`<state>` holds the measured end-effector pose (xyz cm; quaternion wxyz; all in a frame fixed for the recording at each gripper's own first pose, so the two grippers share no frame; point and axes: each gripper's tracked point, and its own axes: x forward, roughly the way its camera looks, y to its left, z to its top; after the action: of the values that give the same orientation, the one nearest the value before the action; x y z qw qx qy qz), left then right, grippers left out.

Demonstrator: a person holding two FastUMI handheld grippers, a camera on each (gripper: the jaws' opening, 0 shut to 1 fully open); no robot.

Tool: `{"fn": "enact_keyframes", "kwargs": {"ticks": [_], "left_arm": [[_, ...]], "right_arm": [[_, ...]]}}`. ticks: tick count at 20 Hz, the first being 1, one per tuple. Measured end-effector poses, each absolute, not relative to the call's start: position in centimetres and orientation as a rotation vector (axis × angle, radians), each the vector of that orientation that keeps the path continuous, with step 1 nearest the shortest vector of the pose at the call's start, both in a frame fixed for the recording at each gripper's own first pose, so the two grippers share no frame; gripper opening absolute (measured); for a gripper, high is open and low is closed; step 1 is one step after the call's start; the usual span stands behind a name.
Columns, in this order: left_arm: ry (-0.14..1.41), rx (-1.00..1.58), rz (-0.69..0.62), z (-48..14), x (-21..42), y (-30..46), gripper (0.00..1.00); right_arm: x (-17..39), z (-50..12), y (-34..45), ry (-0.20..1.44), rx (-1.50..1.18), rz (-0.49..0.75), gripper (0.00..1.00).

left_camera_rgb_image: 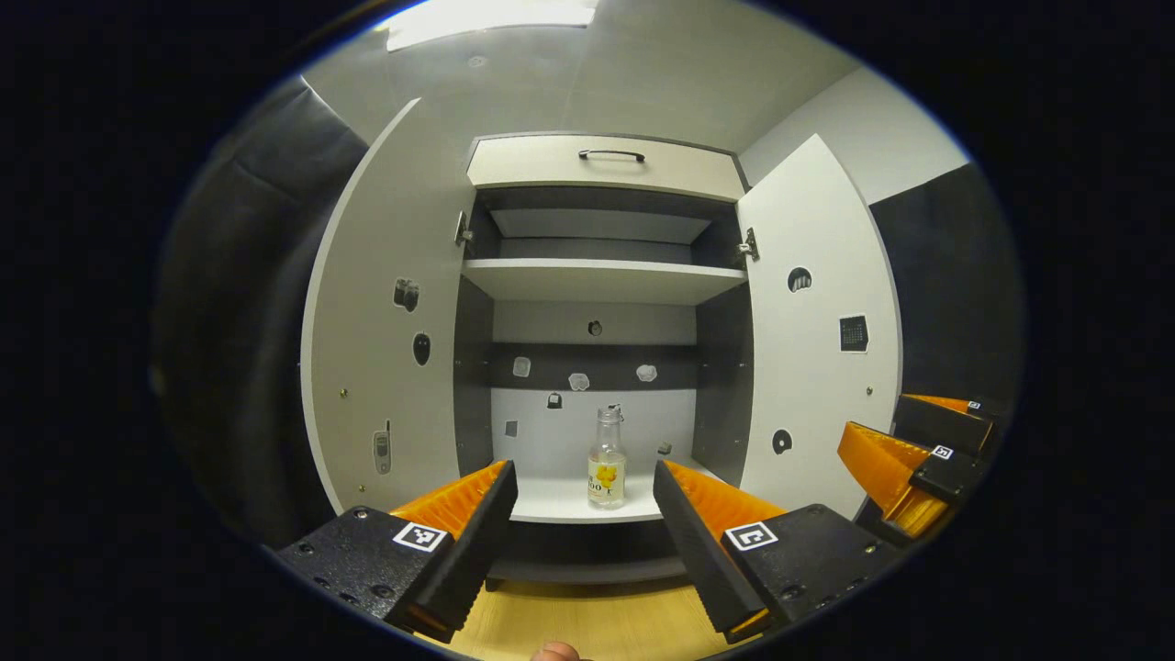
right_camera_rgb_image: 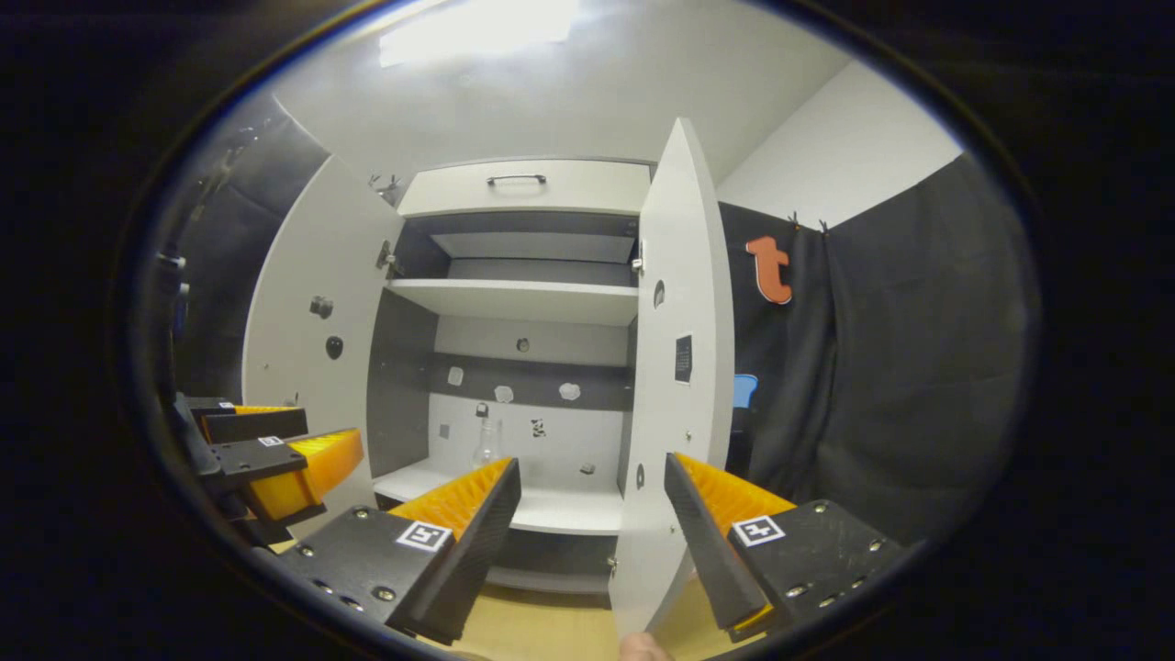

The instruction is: Grasp the bottle in the cabinet with the left hand and place it on the coaster, then close the right door with the right hand and the left door with the left hand.

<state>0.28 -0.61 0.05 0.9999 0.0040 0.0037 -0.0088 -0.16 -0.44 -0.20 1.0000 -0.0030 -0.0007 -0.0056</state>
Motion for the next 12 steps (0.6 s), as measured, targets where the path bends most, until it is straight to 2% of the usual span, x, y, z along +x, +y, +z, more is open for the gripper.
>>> {"fn": "enact_keyframes", "kwargs": {"ticks": [4,5,6,12], "left_arm": [[0.009,0.010,-0.021,-0.1,0.6,-0.6,0.94],[0.012,0.011,-0.024,-0.2,0.8,-0.7,0.94],[0.020,0.009,-0.031,-0.4,1.1,-0.8,0.94],[0.056,0.012,-0.065,-2.1,5.6,-1.8,0.94]], "right_arm": [[-0.2,-0.2,-0.6,-0.005,-0.012,-0.017,0.95],[-0.2,-0.2,-0.6,-0.006,-0.011,-0.018,0.93],[-0.4,-0.2,-0.8,-0.007,-0.011,-0.019,0.95],[-1.6,0.3,-2.8,-0.025,-0.031,-0.070,0.92]]}}
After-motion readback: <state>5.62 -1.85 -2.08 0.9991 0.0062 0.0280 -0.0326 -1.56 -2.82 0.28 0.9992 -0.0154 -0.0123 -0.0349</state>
